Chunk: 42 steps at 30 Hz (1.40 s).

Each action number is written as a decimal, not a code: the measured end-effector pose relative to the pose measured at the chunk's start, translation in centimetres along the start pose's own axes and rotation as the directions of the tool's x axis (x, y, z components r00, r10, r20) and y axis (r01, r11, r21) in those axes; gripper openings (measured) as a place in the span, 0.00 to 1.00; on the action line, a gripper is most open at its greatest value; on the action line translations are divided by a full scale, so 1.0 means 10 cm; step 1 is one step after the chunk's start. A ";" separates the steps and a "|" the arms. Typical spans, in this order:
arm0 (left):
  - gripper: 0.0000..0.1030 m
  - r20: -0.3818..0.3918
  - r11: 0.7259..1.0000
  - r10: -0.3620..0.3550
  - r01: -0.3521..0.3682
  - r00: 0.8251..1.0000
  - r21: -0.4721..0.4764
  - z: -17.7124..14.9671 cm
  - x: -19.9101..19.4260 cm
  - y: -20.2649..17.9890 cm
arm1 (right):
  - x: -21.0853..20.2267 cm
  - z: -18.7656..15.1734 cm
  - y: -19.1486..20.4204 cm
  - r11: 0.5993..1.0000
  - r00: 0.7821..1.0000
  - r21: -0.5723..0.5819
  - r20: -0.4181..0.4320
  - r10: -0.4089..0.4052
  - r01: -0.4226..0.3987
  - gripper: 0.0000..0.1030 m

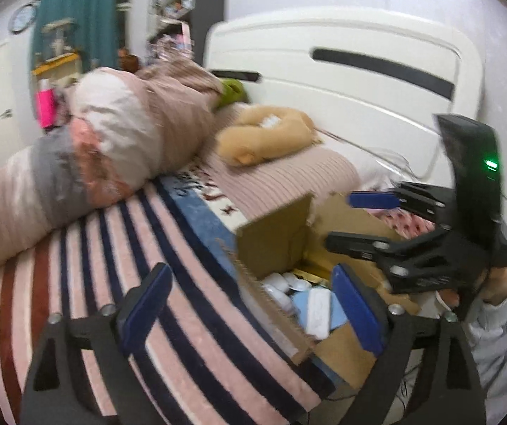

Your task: Organize rigid objects

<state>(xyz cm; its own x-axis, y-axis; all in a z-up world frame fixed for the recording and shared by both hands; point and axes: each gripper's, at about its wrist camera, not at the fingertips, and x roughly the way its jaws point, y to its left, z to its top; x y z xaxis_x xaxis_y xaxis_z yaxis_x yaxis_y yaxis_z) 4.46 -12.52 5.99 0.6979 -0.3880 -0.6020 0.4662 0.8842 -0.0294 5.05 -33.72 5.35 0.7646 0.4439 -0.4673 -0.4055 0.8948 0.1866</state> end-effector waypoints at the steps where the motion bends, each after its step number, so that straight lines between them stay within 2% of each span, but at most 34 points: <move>1: 0.96 0.022 0.999 0.031 -0.030 0.999 -0.018 -0.02 -0.07 0.04 | -0.05 0.01 0.03 1.000 1.000 -0.007 0.024 0.009 -0.009 0.83; 4: 0.98 0.068 0.992 0.099 -0.094 0.993 -0.080 -0.09 -0.26 0.17 | -0.23 0.03 0.12 0.998 0.994 -0.034 0.100 0.047 -0.044 0.96; 9: 0.99 0.086 0.960 0.226 -0.207 0.970 -0.189 -0.27 -0.45 0.39 | -0.40 0.03 0.23 0.993 0.976 -0.062 0.189 0.106 -0.096 0.97; 12: 0.99 0.075 0.936 0.292 -0.269 0.953 -0.226 -0.38 -0.50 0.49 | -0.43 0.00 0.27 0.990 0.968 -0.064 0.211 0.135 -0.124 0.97; 14: 0.99 0.065 0.926 0.311 -0.287 0.948 -0.245 -0.44 -0.51 0.55 | -0.44 -0.03 0.29 0.989 0.965 -0.071 0.219 0.146 -0.134 0.97; 21: 0.99 0.055 0.911 0.328 -0.300 0.943 -0.284 -0.56 -0.57 0.66 | -0.42 -0.08 0.34 0.987 0.965 -0.078 0.210 0.156 -0.143 0.97; 42: 0.99 0.069 0.908 0.342 -0.311 0.937 -0.279 -0.53 -0.58 0.63 | -0.42 -0.11 0.33 0.985 0.963 -0.078 0.210 0.168 -0.154 0.97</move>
<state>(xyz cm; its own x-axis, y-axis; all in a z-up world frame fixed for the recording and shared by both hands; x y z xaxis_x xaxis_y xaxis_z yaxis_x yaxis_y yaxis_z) 0.48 -3.27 5.07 0.8510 -0.0790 -0.5192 0.0544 0.9966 -0.0624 -0.06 -32.67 7.02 0.7737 0.5874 -0.2372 -0.5565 0.8092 0.1887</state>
